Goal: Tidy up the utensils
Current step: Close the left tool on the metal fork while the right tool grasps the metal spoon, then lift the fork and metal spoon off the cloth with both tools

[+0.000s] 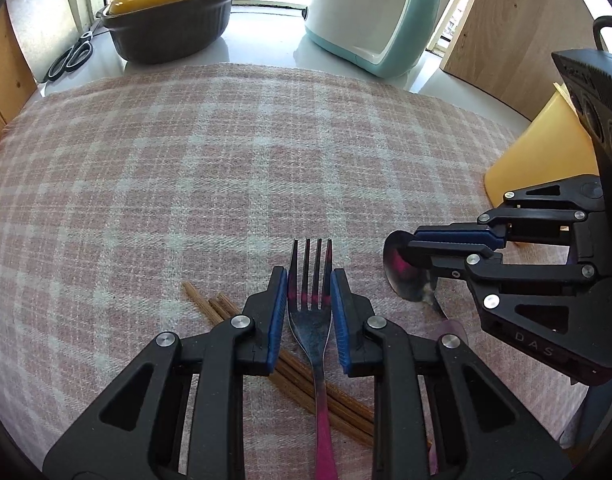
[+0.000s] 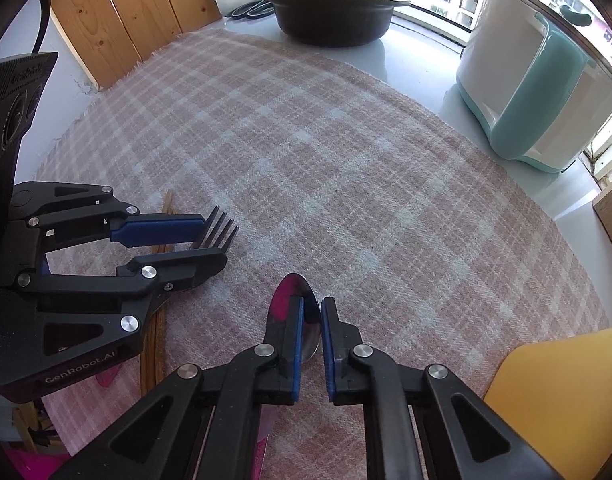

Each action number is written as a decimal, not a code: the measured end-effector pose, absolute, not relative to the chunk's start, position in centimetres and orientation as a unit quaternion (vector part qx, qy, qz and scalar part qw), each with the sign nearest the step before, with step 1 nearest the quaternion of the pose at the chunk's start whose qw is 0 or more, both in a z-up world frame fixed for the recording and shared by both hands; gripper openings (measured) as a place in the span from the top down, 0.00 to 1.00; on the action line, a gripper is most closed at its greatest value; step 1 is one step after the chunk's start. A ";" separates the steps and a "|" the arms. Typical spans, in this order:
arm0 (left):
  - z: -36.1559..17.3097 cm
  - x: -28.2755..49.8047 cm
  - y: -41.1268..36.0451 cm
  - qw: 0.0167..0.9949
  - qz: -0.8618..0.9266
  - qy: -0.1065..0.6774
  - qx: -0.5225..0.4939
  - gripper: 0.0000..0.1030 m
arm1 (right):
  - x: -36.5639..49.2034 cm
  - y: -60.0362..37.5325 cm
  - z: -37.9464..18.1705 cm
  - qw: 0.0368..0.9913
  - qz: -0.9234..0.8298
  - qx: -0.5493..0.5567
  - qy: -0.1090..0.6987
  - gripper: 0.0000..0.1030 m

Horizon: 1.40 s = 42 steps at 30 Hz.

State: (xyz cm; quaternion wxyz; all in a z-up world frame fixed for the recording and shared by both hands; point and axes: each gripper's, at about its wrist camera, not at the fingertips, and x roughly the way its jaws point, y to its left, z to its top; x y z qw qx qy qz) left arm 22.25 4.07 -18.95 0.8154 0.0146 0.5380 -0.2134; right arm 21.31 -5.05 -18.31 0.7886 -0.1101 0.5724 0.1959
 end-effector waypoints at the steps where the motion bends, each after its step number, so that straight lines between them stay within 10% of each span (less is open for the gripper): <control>1: -19.0 22.3 4.2 0.815 -0.212 0.539 0.010 0.80 | 21.3 -5.2 -18.3 0.789 0.196 -0.107 0.572 0.95; 13: -19.4 22.2 4.0 0.819 -0.204 0.537 0.011 0.80 | 20.9 -4.9 -17.7 0.787 0.208 -0.106 0.571 0.99; 23: -18.9 22.0 5.0 0.821 -0.197 0.535 -0.005 0.93 | 20.8 -4.1 -19.0 0.771 0.222 -0.112 0.586 0.68; 35: -19.2 22.3 4.5 0.807 -0.209 0.553 -0.003 0.79 | 20.5 -4.5 -18.6 0.778 0.215 -0.113 0.580 0.91; 42: -19.1 21.8 3.2 0.824 -0.198 0.531 0.026 0.88 | 20.4 -4.9 -17.9 0.784 0.209 -0.100 0.576 0.97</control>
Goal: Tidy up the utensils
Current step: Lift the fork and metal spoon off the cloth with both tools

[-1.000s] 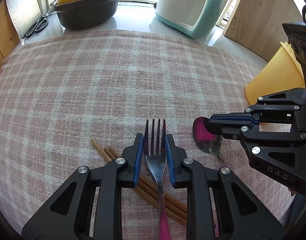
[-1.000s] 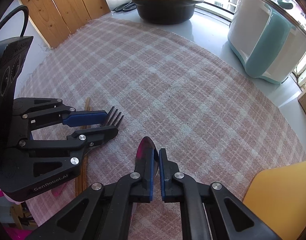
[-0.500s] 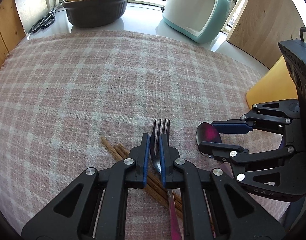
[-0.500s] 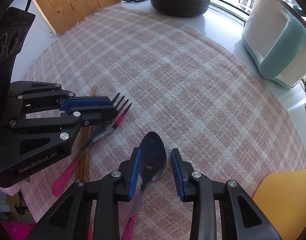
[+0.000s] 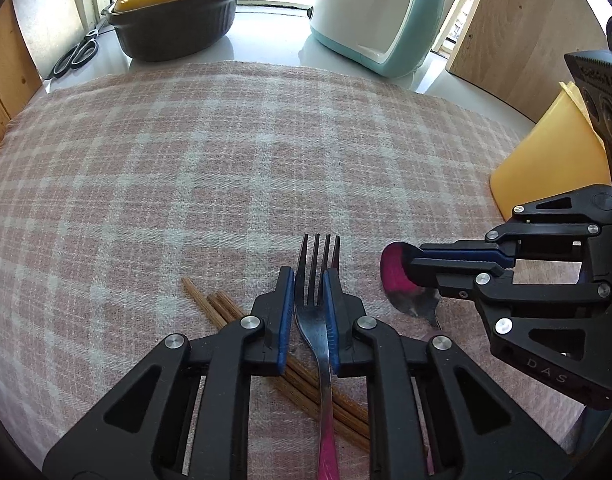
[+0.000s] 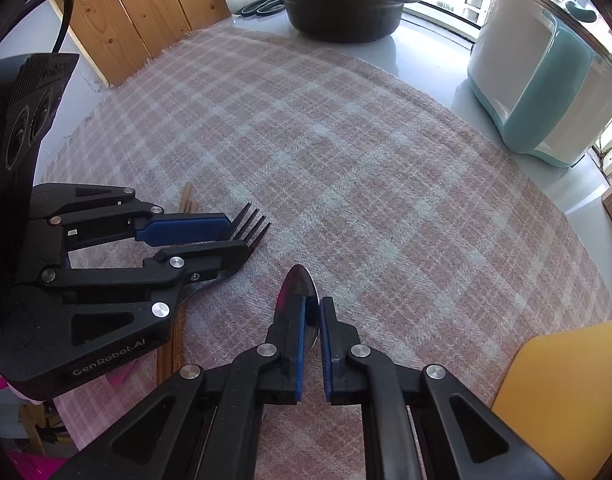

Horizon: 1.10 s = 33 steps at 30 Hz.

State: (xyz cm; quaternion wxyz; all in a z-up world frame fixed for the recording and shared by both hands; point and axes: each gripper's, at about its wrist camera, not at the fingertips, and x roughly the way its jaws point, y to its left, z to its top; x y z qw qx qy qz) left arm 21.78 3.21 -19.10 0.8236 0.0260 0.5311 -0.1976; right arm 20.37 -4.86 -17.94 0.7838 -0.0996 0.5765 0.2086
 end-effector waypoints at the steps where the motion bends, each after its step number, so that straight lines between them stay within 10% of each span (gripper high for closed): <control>1: -19.1 21.7 3.1 0.826 -0.195 0.528 0.029 0.88 | 20.3 -4.9 -17.9 0.784 0.208 -0.098 0.576 0.98; 33: -17.7 18.1 3.0 0.838 -0.183 0.514 0.022 0.98 | 18.9 -4.9 -17.7 0.786 0.203 -0.082 0.578 1.00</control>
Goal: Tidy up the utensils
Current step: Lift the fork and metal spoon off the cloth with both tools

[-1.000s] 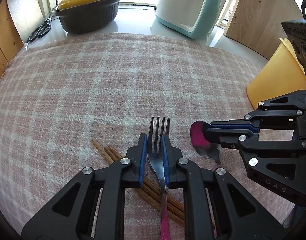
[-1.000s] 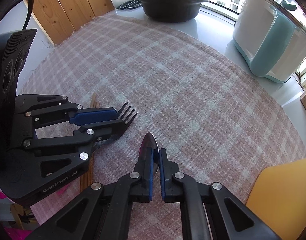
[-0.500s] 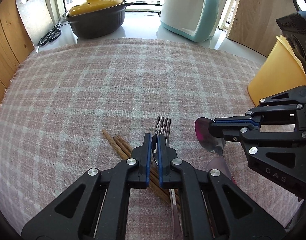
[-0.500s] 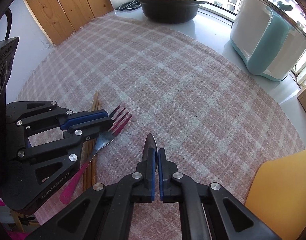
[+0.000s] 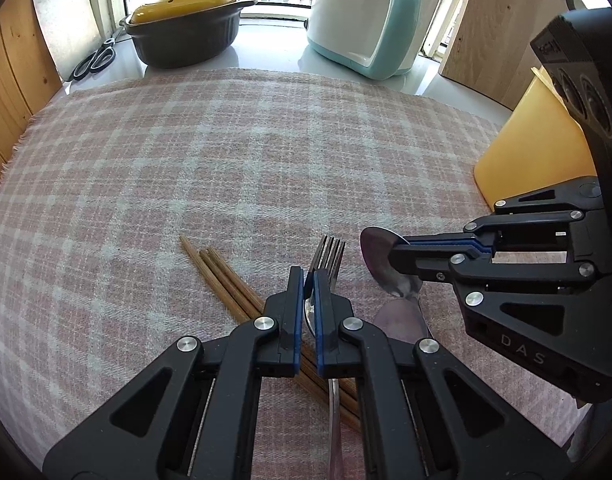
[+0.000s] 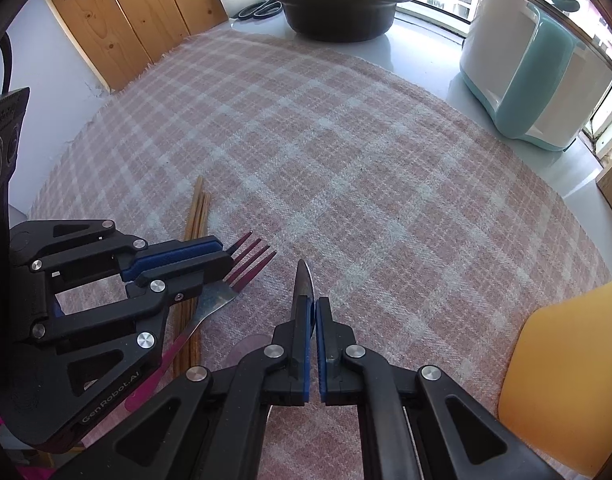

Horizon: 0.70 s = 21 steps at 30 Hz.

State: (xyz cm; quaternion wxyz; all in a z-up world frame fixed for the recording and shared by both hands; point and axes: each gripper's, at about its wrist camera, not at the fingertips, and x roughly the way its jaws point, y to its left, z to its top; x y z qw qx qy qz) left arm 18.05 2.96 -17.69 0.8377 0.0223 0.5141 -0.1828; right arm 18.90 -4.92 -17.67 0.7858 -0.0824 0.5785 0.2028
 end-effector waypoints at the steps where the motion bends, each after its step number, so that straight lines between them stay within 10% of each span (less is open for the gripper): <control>1: -17.7 17.9 2.8 0.837 -0.184 0.515 0.024 0.98 | 18.9 -5.0 -17.7 0.786 0.203 -0.081 0.579 1.00; 21: -18.7 16.9 1.9 0.827 -0.190 0.528 0.027 0.98 | 18.7 -5.0 -18.2 0.782 0.202 -0.072 0.585 1.00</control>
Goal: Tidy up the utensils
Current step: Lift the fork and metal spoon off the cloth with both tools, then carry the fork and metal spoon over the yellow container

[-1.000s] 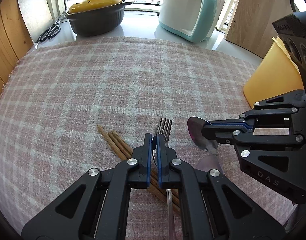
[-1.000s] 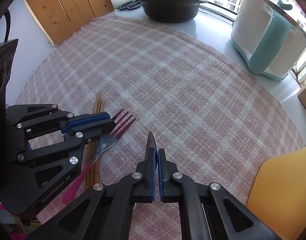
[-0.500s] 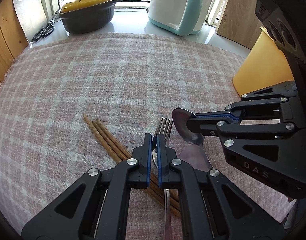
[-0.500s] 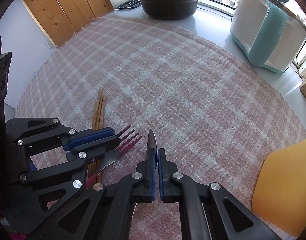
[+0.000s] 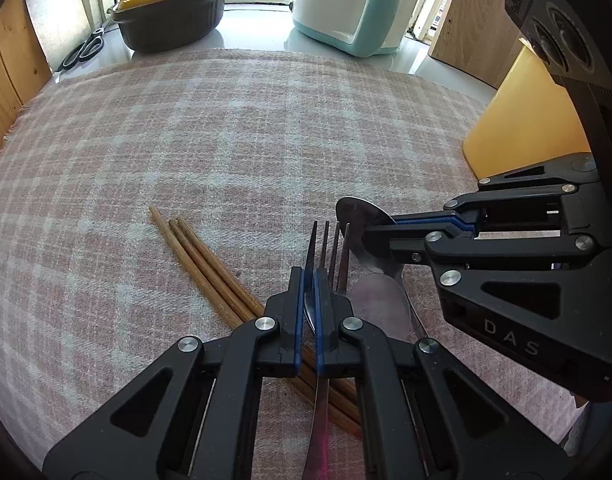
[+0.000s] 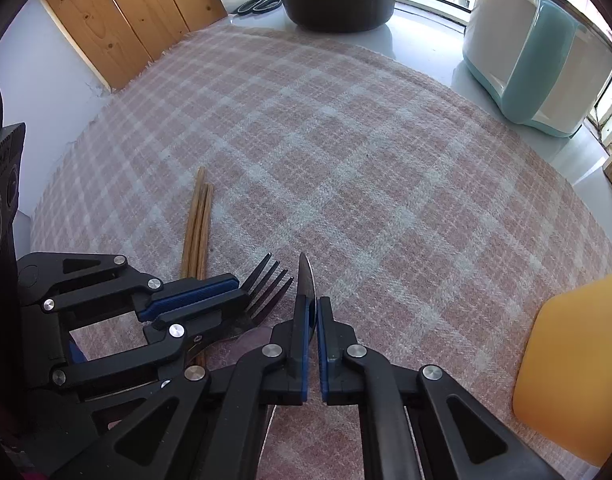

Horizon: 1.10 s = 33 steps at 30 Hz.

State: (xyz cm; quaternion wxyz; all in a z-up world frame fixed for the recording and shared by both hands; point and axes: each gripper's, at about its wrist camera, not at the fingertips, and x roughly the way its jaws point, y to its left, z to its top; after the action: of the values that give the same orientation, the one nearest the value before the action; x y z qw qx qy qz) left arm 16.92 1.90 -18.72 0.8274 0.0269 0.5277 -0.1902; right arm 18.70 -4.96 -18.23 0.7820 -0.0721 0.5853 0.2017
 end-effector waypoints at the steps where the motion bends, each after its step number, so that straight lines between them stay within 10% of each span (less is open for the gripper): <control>1: -18.7 16.9 1.9 0.825 -0.193 0.531 0.027 0.98 | 18.6 -5.1 -18.2 0.783 0.200 -0.069 0.585 1.00; 6: -18.8 17.1 2.2 0.819 -0.194 0.539 0.019 0.72 | 18.3 -6.3 -17.8 0.788 0.186 -0.051 0.585 1.00; 33: -14.8 16.4 2.3 0.845 -0.226 0.485 -0.013 0.78 | 14.2 -10.5 -13.7 0.829 0.163 -0.023 0.535 1.00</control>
State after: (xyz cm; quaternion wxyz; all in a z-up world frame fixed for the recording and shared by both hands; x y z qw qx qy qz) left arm 16.37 2.34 -14.80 0.8447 -0.0135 0.4847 -0.2264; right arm 14.23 -10.54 -13.74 0.8285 -0.0233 0.5351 0.1634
